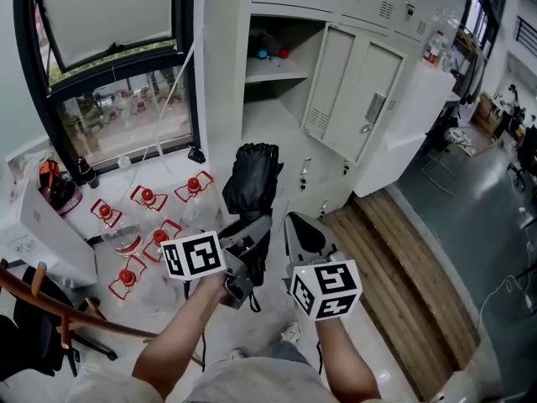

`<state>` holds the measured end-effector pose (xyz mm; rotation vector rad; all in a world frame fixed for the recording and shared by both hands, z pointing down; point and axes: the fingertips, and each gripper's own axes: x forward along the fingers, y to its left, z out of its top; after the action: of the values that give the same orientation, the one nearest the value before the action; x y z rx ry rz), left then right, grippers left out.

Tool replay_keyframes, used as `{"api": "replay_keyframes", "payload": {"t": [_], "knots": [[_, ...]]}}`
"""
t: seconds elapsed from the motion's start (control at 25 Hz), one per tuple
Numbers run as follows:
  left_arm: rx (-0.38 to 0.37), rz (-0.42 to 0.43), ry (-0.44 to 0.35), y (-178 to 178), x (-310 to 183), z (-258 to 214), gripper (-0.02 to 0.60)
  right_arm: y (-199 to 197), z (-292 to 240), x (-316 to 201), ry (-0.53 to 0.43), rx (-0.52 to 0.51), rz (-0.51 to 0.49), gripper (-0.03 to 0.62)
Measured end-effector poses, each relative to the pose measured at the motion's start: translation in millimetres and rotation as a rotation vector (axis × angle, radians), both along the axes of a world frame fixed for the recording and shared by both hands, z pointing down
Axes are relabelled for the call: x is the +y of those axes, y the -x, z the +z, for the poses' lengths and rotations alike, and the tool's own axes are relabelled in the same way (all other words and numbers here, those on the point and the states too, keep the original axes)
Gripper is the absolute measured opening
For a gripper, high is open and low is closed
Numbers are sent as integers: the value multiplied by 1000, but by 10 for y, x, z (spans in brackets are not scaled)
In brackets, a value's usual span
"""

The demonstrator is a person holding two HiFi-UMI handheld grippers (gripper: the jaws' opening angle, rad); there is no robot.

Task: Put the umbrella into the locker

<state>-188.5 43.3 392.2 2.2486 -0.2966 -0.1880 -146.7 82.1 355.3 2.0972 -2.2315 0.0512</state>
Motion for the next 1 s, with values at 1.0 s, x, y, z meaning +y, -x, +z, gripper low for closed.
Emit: {"api": "replay_keyframes", "payload": {"t": [1.0], "knots": [[-81,-157,8,-1575,-800,139,247,-1615,83,-805,-26,-47,-157,3]]}}
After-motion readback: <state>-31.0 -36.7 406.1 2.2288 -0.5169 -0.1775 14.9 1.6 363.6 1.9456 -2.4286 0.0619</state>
